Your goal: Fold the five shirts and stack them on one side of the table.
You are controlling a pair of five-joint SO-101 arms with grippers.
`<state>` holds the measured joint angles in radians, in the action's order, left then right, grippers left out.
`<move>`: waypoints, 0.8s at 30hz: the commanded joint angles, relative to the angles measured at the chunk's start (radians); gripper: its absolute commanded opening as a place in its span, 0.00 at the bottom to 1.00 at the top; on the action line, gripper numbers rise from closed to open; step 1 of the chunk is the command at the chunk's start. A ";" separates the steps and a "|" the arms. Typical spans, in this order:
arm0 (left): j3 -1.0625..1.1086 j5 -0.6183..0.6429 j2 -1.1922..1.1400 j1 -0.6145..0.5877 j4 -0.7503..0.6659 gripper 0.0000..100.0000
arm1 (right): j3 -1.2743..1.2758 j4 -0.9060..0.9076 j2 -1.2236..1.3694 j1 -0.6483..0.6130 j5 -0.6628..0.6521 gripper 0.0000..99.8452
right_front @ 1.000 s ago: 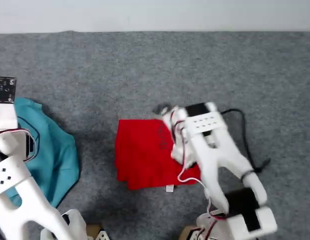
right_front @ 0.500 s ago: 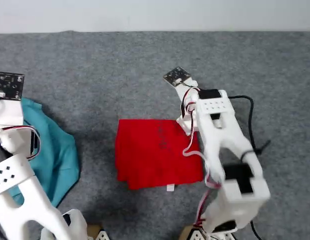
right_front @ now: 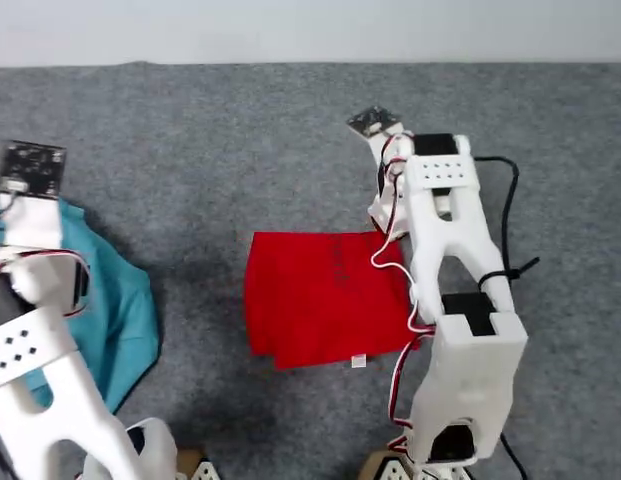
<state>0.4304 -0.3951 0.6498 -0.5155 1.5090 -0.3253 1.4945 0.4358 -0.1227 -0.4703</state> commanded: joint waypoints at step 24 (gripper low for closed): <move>-0.051 0.107 -0.545 1.023 0.117 0.25 | 0.169 0.300 -0.561 0.417 0.002 0.01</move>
<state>0.4166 -0.2616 0.1389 0.4603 1.6164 -0.1964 1.7538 -0.0307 0.2348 -0.4703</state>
